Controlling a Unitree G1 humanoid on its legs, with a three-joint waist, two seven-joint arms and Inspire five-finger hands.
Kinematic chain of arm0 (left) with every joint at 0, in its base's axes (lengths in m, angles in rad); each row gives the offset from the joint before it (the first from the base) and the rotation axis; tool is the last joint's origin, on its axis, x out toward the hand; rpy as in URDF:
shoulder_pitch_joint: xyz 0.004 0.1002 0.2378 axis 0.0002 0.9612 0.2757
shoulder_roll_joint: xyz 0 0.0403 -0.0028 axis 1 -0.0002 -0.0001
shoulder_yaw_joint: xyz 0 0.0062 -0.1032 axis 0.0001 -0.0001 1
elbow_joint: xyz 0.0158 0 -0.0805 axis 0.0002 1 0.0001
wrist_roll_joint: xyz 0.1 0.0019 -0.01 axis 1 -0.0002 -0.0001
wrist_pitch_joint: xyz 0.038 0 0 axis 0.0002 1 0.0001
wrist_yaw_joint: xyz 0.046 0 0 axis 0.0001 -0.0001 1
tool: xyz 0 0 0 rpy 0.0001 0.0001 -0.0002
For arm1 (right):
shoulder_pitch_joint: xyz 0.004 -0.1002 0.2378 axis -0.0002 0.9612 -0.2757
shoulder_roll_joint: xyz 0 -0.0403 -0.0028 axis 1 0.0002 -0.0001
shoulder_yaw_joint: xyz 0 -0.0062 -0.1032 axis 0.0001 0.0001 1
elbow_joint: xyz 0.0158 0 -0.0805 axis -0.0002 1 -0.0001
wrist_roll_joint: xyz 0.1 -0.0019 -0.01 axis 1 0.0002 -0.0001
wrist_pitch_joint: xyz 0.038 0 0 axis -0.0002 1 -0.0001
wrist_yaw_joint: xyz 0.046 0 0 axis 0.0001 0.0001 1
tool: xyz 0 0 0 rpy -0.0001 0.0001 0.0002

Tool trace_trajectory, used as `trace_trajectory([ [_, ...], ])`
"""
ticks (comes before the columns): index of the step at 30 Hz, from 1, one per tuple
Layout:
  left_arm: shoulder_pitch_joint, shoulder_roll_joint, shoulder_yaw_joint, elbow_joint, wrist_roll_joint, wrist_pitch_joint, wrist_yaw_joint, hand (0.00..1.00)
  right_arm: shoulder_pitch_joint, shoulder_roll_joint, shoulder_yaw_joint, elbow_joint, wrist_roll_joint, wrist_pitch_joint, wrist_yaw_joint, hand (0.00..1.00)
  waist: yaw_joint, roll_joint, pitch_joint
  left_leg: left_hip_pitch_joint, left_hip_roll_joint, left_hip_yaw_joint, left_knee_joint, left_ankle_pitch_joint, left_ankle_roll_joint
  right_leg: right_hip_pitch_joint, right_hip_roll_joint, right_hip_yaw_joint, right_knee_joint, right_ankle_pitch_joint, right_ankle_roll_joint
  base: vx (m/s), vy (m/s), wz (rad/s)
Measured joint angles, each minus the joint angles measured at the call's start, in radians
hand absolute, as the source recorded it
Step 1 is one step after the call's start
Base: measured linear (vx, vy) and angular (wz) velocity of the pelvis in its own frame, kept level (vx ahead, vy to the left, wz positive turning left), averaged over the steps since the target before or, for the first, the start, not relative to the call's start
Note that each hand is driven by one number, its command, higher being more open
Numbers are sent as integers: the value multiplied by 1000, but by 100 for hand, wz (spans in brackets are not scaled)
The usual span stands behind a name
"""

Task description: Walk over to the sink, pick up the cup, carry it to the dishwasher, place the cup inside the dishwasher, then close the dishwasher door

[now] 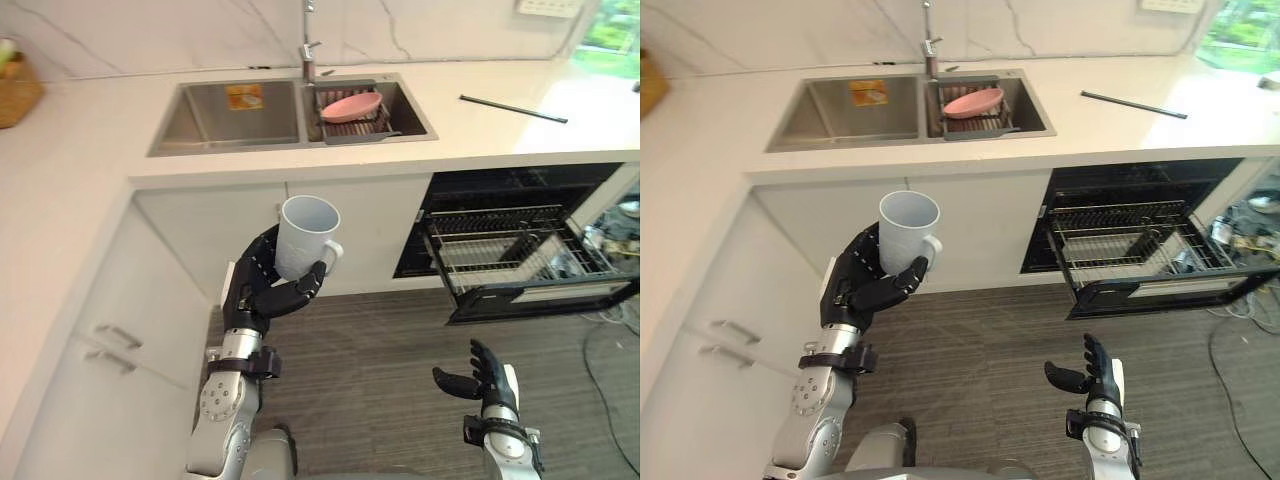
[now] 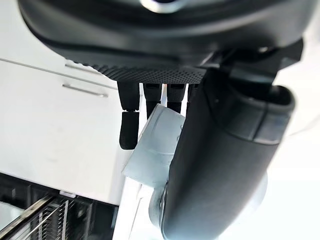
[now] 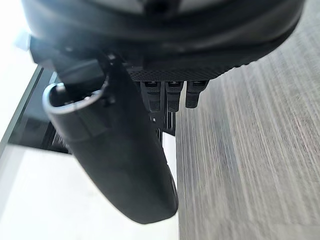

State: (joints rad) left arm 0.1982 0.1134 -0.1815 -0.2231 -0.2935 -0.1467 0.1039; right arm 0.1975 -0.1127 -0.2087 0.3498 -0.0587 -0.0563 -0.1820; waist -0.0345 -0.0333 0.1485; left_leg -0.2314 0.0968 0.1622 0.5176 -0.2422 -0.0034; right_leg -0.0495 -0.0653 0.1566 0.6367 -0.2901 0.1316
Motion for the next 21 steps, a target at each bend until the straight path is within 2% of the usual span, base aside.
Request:
trace_trajectory([
  [1, 0, 13, -3, 0, 0, 3, 2, 30, -8, 10, 1, -18, 0, 0, -1, 90, -8, -6, 2, 29, -4, 21, -8, -15, 10, -40, -21, -23, 86, 25, 35, 365, 276, -100],
  [2, 1, 28, -14, 0, 0, 12, 4, 30, -19, 21, 4, -46, 0, 0, -1, 90, -21, -9, 2, 95, -5, 58, -31, -39, 22, -92, -56, -79, 196, 17, 20, 351, 216, -83],
  [3, 0, 25, -24, -2, 0, 12, 4, 30, -25, 21, 17, -74, 0, -1, -3, 90, -24, -7, 1, 162, -3, 90, -72, -52, 25, -130, -63, -133, 242, -3, -15, 417, 241, -74],
  [4, -1, 22, -26, -7, 0, 11, 4, 30, -29, 23, 23, -88, 0, -2, -4, 90, -28, -5, -1, 187, -1, 99, -96, -54, 25, -150, -60, -157, 244, -12, -31, 405, 148, -63],
  [5, -13, 23, -27, -15, 0, 1, 3, 30, -43, 32, 31, -131, 10, -15, -4, 90, -34, -6, -3, 240, 5, 130, -153, -54, 23, -210, -56, -232, 202, -31, -62, 336, 89, -45],
  [6, -19, 22, -24, -15, 0, -1, 2, 30, -52, 34, 32, -143, 23, -25, -3, 90, -33, -5, -3, 256, 7, 143, -173, -54, 21, -232, -56, -269, 159, -33, -69, 339, 72, -65],
  [7, -25, 22, -14, -15, 0, -3, 2, 30, -88, 33, 40, -150, 36, -40, -3, 90, -35, -5, -3, 292, 13, 177, -208, -55, 13, -260, -56, -361, 33, -19, -96, 302, 36, -59],
  [8, -27, 23, -3, -14, 0, -3, 2, 30, -108, 33, 43, -152, 38, -45, -3, 90, -35, -4, -3, 307, 16, 193, -222, -57, 8, -271, -54, -412, -38, -4, -117, 401, 21, -73],
  [9, -30, 23, 15, -9, 0, -3, 2, 30, -135, 33, 50, -161, 39, -50, -3, 90, -35, -4, -2, 340, 22, 217, -236, -69, -13, -277, -29, -492, -183, 57, -151, 423, 5, -56],
  [10, -29, 23, 25, -8, 1, -3, 2, 30, -137, 31, 60, -180, 39, -52, -4, 90, -36, -9, -5, 363, 21, 225, -237, -87, -38, -267, -2, -515, -295, 159, -178, 470, -31, -34],
  [11, -32, 14, 27, 13, 1, -5, 1, 30, -124, 17, 63, -213, 39, -59, -4, 90, -48, 19, -4, 397, 36, 210, -233, -122, -67, -229, 32, -504, -341, 289, -224, 404, -19, -21],
  [12, -29, -3, 27, 24, 1, -5, 1, 30, -125, 8, 66, -220, 40, -61, -2, 90, -44, 49, -13, 400, 62, 203, -228, -126, -69, -224, 59, -506, -344, 292, -225, 574, -31, -28],
  [14, -56, -23, 27, 60, 2, -4, 1, 30, -121, -3, 66, -266, 58, -62, 1, 90, -40, 75, -11, 380, 94, 181, -121, -115, -79, -203, 86, -488, -337, 243, -233, 471, -55, -32],
  [16, -67, -39, 19, 102, 3, -2, 0, 30, -93, -4, 63, -303, 67, -62, 0, 90, -49, 81, -6, 298, 147, 132, 178, -10, -77, -98, 108, -476, -394, 220, -231, 423, -71, -19],
  [17, -51, -51, 11, 108, 3, -2, -1, 30, -63, -2, 70, -349, 78, -72, -1, 90, -33, 88, -2, 242, 184, 100, 382, 33, -86, 7, 130, -441, -464, 221, -230, 363, -25, -37],
  [18, -48, -53, 8, 108, 3, -4, -1, 30, -60, -1, 71, -358, 79, -75, -1, 90, -31, 89, -2, 231, 189, 92, 410, 27, -88, 21, 132, -434, -473, 221, -230, 328, 28, -59],
  [19, -40, -53, -2, 107, 3, -11, -3, 30, -54, 0, 84, -386, 87, -92, -1, 90, -22, 91, -3, 168, 188, 64, 476, -8, -80, 65, 135, -405, -503, 221, -230, 289, 50, -61],
  [21, -40, -53, -1, 107, 11, -11, -17, 30, -56, -2, 100, -418, 101, -113, 4, 90, -5, 90, -3, 84, 168, 20, 431, -61, -73, 90, 131, -359, -522, 222, -229, 264, 87, -76],
])
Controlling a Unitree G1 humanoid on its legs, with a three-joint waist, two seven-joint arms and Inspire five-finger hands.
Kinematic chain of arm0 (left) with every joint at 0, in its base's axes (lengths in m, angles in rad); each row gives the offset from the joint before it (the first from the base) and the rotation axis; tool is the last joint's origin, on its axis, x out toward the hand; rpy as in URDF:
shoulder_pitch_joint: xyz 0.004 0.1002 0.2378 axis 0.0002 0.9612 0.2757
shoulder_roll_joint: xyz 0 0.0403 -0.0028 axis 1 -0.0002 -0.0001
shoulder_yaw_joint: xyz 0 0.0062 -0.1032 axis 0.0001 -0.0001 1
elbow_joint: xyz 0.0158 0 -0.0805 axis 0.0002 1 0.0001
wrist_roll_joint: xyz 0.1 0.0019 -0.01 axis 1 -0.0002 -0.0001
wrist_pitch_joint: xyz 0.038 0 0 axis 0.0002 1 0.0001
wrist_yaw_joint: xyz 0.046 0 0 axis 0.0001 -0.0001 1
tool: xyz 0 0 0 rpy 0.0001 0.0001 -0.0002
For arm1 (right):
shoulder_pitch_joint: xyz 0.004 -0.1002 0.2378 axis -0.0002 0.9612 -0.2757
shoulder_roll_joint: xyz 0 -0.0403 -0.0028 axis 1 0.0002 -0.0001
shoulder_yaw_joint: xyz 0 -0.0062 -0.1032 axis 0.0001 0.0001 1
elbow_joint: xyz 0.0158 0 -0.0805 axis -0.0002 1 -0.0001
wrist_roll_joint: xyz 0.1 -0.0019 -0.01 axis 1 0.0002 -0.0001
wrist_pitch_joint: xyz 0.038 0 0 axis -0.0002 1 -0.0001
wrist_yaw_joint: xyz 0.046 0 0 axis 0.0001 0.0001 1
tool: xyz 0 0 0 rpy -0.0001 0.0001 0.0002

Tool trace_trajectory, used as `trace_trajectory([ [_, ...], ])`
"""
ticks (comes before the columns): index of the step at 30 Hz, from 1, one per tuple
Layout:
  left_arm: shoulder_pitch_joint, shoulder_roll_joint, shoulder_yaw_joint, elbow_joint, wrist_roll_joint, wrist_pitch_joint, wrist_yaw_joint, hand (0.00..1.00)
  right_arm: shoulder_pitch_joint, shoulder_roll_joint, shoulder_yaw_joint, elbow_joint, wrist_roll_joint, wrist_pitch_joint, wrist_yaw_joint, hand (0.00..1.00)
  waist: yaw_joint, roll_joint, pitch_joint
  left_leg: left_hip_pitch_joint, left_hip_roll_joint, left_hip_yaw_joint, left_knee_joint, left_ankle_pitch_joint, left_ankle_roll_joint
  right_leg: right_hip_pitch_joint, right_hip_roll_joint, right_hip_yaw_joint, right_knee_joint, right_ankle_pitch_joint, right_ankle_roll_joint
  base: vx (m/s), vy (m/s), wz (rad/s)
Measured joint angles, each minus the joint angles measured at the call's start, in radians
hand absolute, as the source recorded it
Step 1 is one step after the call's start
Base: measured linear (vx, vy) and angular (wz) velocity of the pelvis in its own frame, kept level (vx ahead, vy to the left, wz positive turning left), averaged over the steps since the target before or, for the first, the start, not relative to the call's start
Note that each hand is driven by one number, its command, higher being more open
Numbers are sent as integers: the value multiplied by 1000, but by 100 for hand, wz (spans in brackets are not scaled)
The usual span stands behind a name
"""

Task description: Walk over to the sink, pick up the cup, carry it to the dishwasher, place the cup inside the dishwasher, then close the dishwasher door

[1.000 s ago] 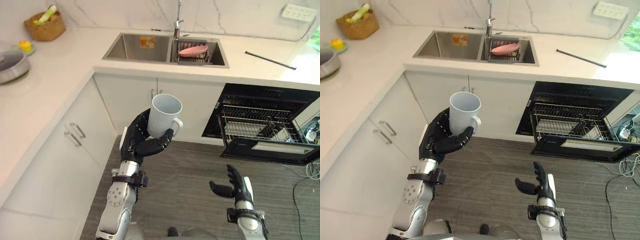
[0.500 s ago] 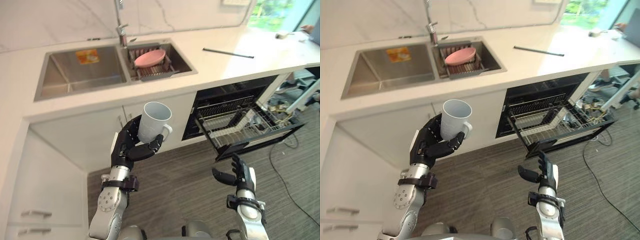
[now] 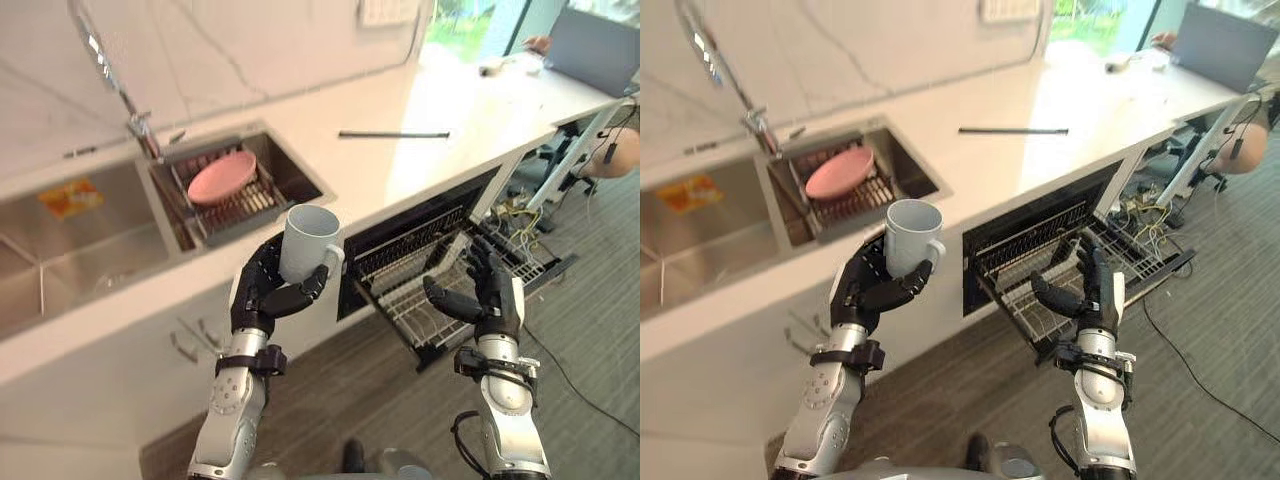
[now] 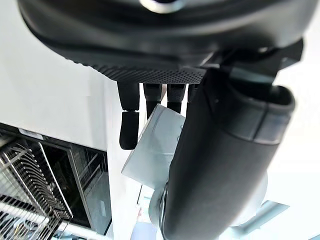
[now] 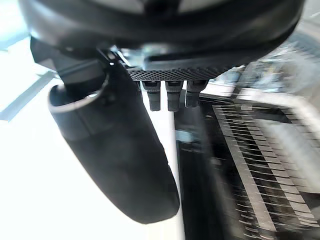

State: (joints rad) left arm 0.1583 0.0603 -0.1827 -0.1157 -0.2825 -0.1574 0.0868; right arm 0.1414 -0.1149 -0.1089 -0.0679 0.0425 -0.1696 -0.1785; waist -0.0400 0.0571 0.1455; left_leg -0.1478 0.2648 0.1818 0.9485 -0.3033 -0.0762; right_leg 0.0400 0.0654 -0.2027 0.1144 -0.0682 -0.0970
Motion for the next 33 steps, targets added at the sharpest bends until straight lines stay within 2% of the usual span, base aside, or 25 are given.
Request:
trace_trajectory([
  [1, 1, 1, 2, 0, 2, 0, 0, 30, -5, 0, 13, -2, 4, -6, 7, 90, 7, -1, 1, -39, -23, -36, -82, -19, -4, 6, -6, 32, 0, 0, 0, 218, 153, -80],
  [3, 2, 1, 3, 1, 8, 0, 0, 30, -6, 0, 37, 1, 6, -6, 18, 90, 14, -1, 7, -56, -86, -116, -256, -20, -7, 24, -27, 75, 2, -5, 15, 196, 194, -74],
  [4, 1, -2, 4, -1, 9, 0, 1, 30, -4, -3, 48, 4, 13, -6, 27, 90, 15, 7, 4, -41, -129, -188, -410, 18, -21, 30, -35, 100, 8, -16, 44, 165, 228, -63],
  [5, 1, -8, 6, -4, 9, -1, 1, 30, -2, -13, 56, 2, 15, -7, 33, 90, 13, 34, -1, -31, -134, -230, -522, 122, -15, 35, -25, 118, 12, -27, 67, 188, 290, -69],
  [6, -3, -3, 8, 1, 10, -1, 3, 30, 6, -10, 69, 16, 16, -6, 43, 90, 12, 35, 2, -12, -139, -220, -516, 154, -12, 51, -27, 142, 12, -33, 81, 139, 235, -45],
  [8, -7, 9, 22, 0, 31, -1, 3, 30, 25, -7, 90, 13, 31, -6, 68, 90, 6, 15, 0, 20, -166, -190, -565, 164, 9, 51, -66, 162, 12, -38, 102, 97, 167, -29],
  [11, -9, 12, 52, -3, 50, -1, 18, 30, 26, -2, 125, 7, 58, -6, 112, 90, 2, 7, -1, 67, -195, -141, -634, 184, 31, 50, -101, 200, 3, -35, 121, 55, 117, -29],
  [18, -28, 29, 59, -30, 74, -1, 33, 30, 25, 1, 179, -74, 166, -8, 173, 90, -1, -19, -16, 107, -207, -90, -714, 212, 35, 43, -116, 247, -26, -18, 135, 31, 31, -21],
  [22, -94, 46, 56, -28, 88, -2, 57, 30, 22, 1, 224, -88, 230, -9, 187, 90, -1, -40, -30, 134, -203, -56, -753, 224, 35, 38, -112, 281, -32, -6, 138, 20, 1, -24],
  [27, -145, 46, 56, 30, 88, -12, 84, 30, 20, -7, 275, -119, 265, -9, 216, 90, -6, -46, -42, 152, -210, -29, -797, 240, 44, 36, -115, 308, -58, 20, 152, -25, 13, -19],
  [30, -147, 46, 56, 75, 88, -13, 92, 30, 15, -12, 296, -123, 291, -9, 225, 90, -4, -55, -50, 160, -215, -27, -827, 254, 55, 32, -121, 314, -67, 29, 156, -42, 4, -6],
  [33, -147, 46, 56, 87, 88, -13, 106, 30, 10, -15, 313, -123, 293, -9, 227, 90, -2, -63, -56, 164, -223, -27, -856, 275, 52, 19, -125, 315, -67, 34, 159, -42, -2, 0],
])
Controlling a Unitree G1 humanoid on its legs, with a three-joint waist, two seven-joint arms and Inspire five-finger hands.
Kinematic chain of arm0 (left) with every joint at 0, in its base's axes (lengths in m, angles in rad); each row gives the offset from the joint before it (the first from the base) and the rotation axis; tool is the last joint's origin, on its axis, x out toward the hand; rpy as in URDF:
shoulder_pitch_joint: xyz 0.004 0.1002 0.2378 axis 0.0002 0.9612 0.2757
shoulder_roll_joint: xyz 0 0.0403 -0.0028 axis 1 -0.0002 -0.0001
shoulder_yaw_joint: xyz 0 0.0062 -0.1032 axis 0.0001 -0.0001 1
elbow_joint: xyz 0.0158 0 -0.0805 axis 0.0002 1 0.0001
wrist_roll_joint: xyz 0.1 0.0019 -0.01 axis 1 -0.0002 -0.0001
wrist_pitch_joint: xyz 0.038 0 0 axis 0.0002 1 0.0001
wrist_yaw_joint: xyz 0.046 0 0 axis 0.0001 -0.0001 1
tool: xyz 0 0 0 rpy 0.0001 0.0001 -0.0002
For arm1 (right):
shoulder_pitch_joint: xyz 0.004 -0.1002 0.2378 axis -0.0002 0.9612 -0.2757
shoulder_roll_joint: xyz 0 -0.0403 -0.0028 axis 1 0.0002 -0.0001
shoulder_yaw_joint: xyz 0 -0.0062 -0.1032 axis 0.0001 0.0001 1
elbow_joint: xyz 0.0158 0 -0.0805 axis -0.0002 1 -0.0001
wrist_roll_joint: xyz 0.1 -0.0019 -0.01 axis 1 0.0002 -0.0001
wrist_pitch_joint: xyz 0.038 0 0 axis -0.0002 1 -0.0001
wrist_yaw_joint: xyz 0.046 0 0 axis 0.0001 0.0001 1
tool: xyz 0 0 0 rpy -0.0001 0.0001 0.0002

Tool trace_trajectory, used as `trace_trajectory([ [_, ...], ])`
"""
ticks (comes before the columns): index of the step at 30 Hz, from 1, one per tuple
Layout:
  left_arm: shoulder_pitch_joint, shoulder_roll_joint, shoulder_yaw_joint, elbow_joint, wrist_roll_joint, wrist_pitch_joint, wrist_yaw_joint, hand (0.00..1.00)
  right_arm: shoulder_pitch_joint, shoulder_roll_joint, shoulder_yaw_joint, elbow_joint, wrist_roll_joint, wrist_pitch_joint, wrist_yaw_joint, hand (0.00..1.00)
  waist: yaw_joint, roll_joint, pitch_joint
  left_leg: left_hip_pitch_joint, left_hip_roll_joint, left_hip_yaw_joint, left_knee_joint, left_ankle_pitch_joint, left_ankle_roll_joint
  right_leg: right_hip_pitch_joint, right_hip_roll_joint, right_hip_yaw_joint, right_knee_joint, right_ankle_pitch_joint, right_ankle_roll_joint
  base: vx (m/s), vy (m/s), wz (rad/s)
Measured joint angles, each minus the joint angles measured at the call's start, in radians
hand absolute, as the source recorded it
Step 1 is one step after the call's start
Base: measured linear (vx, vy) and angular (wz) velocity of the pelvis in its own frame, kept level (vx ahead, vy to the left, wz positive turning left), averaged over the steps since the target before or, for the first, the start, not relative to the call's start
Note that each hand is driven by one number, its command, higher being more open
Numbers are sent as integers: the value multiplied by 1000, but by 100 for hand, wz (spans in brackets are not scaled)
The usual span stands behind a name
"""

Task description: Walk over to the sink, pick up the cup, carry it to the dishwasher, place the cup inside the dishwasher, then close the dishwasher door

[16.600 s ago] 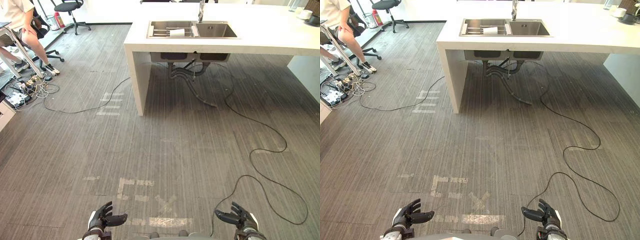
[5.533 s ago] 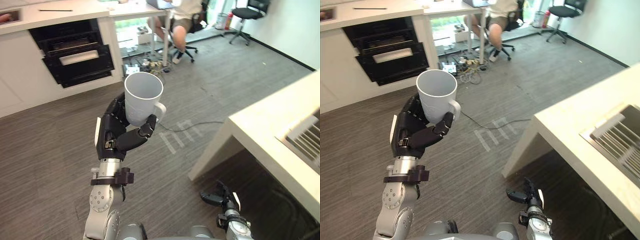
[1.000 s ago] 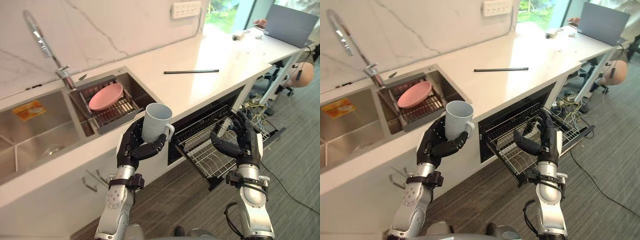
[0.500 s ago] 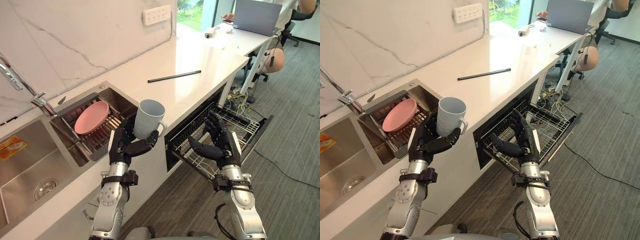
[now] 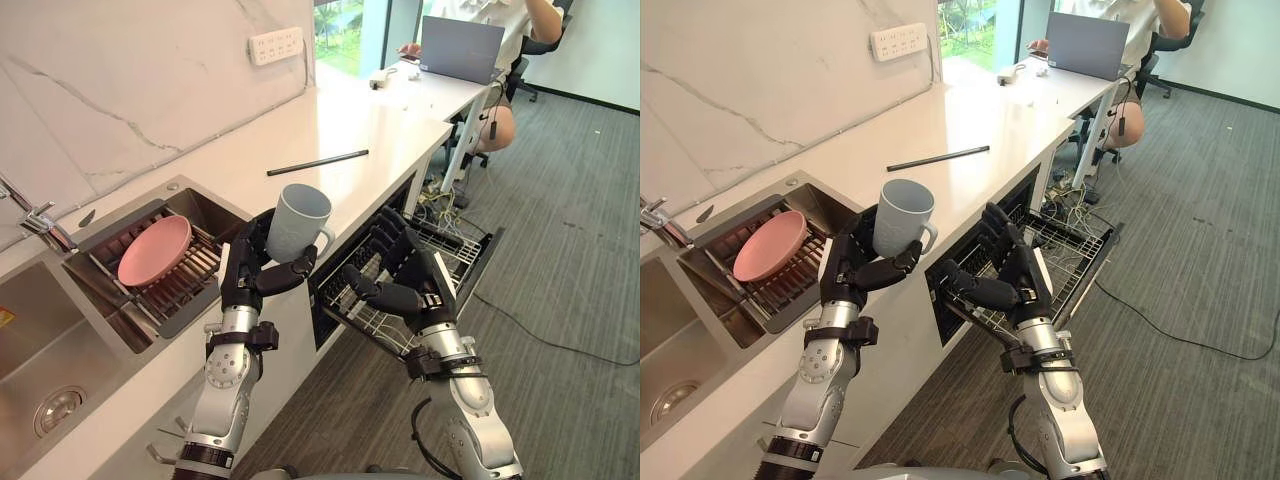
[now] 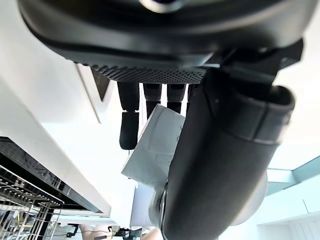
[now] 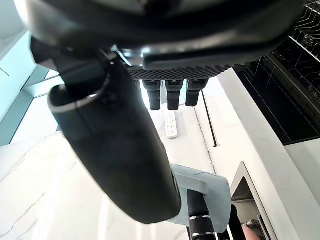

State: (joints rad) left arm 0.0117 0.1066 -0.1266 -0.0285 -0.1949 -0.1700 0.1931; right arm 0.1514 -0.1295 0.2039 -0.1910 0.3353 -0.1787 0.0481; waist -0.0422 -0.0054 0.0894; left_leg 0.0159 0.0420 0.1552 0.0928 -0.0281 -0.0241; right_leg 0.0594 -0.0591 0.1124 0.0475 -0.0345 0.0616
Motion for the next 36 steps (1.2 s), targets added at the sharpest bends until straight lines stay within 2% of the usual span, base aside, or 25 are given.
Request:
trace_trajectory([
  [4, 0, -1, -14, 0, -1, 0, -1, 30, -26, -3, 16, 0, 5, 0, 3, 90, 0, 0, -2, 15, -10, 0, -41, 31, 0, -4, -2, 0, 0, 3, 1, -30, -1, 0],
  [13, 0, -13, -115, 0, -1, 0, -32, 30, -64, -5, 43, 5, 22, 0, -14, 90, 3, -1, -27, 48, -22, -14, -158, 103, 5, -12, -7, -18, -10, 7, 2, -5, -9, 5],
  [22, 0, -11, -209, -1, -4, 0, -51, 30, -81, 6, 51, 60, 21, -1, -49, 90, 3, -3, -41, 56, -29, -28, -182, 121, 8, -8, -13, -33, -11, 6, 4, -12, 6, 5],
  [23, 0, -12, -222, -1, -15, 0, -55, 30, -91, 8, 50, 78, 22, -1, -56, 30, 3, -3, -42, 56, -29, -30, -185, 123, 8, -9, -13, -35, -11, 6, 4, -40, -7, 6],
  [27, 0, -12, -254, -1, -44, 0, -64, 30, -115, 9, 49, 109, 26, -2, -73, 30, 3, -2, -51, 53, -29, -44, -186, 130, 5, -10, -13, -49, -12, 6, 3, -25, -7, 9],
  [36, -1, -14, -257, -4, -71, 0, -67, 30, -155, 16, 39, 154, 28, -19, -95, 30, 9, -3, -71, 36, -30, -75, -186, 149, 4, -10, -14, -82, -18, 7, 0, -17, -8, 11],
])
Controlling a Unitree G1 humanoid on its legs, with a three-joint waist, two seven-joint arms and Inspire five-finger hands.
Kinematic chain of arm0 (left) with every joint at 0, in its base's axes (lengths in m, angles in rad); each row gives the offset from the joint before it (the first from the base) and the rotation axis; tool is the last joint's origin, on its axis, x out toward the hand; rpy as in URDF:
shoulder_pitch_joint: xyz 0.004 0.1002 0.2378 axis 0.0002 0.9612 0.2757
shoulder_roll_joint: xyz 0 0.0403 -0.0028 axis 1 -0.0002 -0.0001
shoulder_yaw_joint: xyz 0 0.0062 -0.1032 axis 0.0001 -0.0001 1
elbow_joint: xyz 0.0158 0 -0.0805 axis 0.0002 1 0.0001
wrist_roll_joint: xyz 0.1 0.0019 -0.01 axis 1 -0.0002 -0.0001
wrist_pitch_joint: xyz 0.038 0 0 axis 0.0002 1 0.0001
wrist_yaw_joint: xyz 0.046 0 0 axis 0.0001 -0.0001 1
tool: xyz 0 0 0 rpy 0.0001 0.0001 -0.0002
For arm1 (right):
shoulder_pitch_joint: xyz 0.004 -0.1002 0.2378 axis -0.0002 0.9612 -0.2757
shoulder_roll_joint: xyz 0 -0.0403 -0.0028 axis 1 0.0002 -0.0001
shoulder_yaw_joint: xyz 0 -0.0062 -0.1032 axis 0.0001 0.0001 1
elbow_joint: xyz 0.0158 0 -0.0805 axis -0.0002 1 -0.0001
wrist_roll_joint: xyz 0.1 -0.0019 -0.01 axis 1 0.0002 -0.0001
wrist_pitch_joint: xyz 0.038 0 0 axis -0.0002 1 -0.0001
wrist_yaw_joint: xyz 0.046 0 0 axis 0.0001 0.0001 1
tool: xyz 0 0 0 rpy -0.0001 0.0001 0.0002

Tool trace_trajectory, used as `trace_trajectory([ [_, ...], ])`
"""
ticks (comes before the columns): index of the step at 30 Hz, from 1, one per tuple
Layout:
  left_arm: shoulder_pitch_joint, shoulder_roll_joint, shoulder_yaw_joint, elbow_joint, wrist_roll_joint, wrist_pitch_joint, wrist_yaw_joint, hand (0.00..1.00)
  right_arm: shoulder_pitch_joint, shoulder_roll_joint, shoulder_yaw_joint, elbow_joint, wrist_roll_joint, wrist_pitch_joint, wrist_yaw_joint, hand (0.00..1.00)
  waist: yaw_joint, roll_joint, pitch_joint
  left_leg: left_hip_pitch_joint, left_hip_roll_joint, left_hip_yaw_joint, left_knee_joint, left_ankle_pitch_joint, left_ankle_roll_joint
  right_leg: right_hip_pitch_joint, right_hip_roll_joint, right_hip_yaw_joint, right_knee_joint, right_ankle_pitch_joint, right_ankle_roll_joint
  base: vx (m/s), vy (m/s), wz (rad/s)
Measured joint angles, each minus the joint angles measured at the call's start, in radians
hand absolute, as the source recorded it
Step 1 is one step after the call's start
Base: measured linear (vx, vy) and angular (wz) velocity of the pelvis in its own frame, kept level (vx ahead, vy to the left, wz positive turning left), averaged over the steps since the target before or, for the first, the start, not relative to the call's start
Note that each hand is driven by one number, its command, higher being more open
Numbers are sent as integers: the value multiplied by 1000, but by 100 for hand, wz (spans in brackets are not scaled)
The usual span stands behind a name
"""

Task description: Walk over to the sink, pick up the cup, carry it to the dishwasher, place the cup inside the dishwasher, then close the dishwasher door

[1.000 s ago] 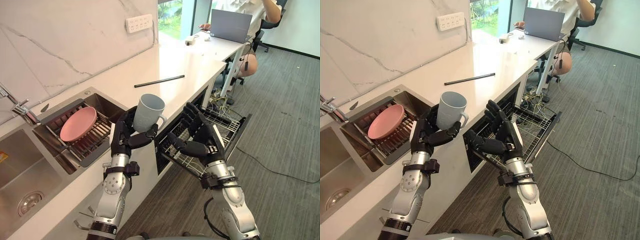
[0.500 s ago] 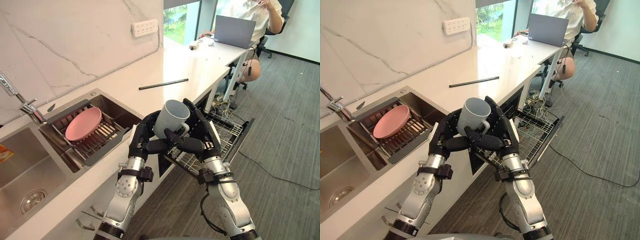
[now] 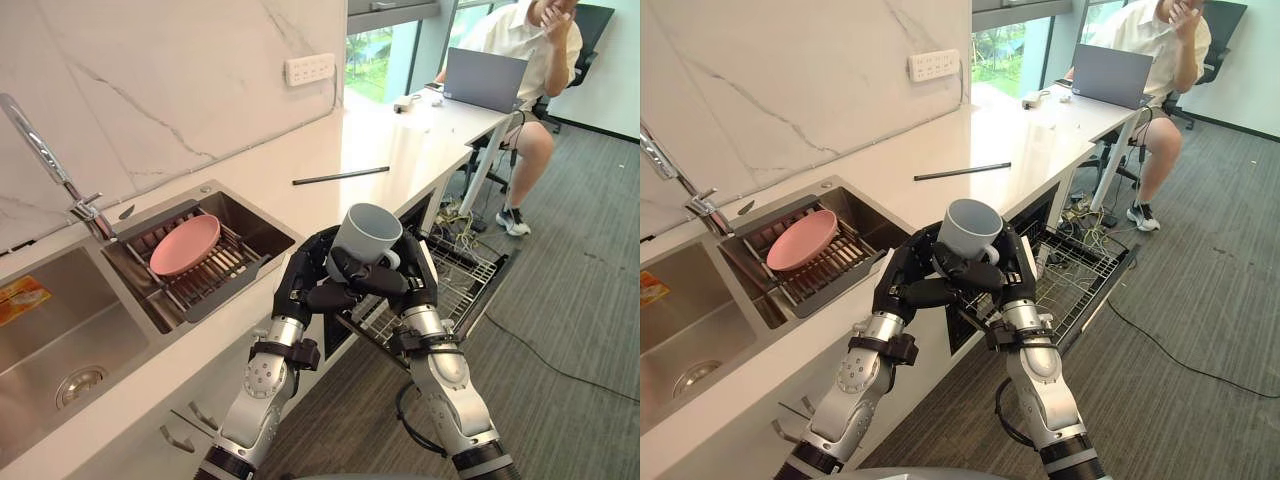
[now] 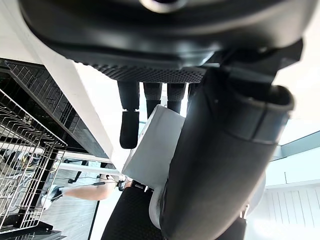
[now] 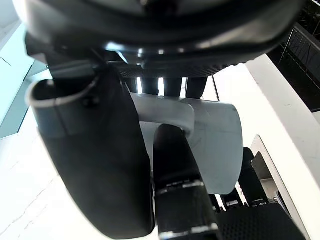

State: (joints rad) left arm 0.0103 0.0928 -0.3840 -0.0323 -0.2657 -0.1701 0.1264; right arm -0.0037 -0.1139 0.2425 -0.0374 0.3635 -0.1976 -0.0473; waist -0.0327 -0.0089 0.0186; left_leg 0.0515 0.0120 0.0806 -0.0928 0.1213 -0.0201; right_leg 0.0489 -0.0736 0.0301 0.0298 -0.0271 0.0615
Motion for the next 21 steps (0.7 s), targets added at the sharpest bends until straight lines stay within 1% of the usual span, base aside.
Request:
trace_trajectory([
  [1, 0, 0, -1, 0, -9, 0, 0, 30, 0, 0, -1, 0, 0, -1, 0, 30, 1, 0, 0, -1, 0, 0, 0, 1, 0, 0, 0, -1, -1, 0, -1, -33, -2, 3],
  [2, 0, 0, -2, 0, -10, 0, 0, 90, 0, 0, -2, 0, 0, -2, 1, 30, 2, -1, 0, -1, 0, -1, 0, 2, 0, 0, 0, -1, -1, 1, -1, 0, 0, 0],
  [7, 0, 0, -16, -5, -10, 0, -3, 90, 0, 3, -22, -1, -4, -2, 4, 30, 8, -8, -5, -7, 0, -9, 0, 4, 0, 0, 0, -8, -6, 4, -1, -12, -4, 4],
  [9, 2, 0, -18, -13, -9, 0, -27, 90, -4, 13, -56, -4, -12, -2, 2, 30, 17, -10, -6, -10, 0, -9, 0, 4, 0, 0, 0, -9, -13, 10, 0, 0, 0, 0],
  [11, 9, -1, -14, -25, -7, 0, -31, 90, -7, 26, -92, -12, -14, -2, -1, 30, 17, -10, -6, -10, 0, -10, 0, 4, 0, 2, 0, -9, -13, 11, 0, 0, 0, 0],
  [13, 24, -3, 9, -47, -5, 0, -31, 90, -7, 37, -129, -31, -16, -2, -6, 30, 16, -10, -6, -11, 0, -10, 0, 4, 0, 2, 0, -9, -13, 12, 1, 0, 0, 0],
  [18, 67, -37, 143, -57, 29, -12, -13, 90, -4, 39, -245, -101, -67, -7, -23, 30, 15, -10, -5, -10, 1, -9, 0, 4, 0, 2, 1, -9, -13, 12, 1, 0, 0, 0],
  [21, 103, -34, 177, -82, 26, -12, -11, 90, 9, 40, -286, -114, -83, -17, -25, 30, 15, -13, -4, -10, 1, -9, 0, 4, -1, 2, 0, -9, -13, 12, 1, 0, 0, 0],
])
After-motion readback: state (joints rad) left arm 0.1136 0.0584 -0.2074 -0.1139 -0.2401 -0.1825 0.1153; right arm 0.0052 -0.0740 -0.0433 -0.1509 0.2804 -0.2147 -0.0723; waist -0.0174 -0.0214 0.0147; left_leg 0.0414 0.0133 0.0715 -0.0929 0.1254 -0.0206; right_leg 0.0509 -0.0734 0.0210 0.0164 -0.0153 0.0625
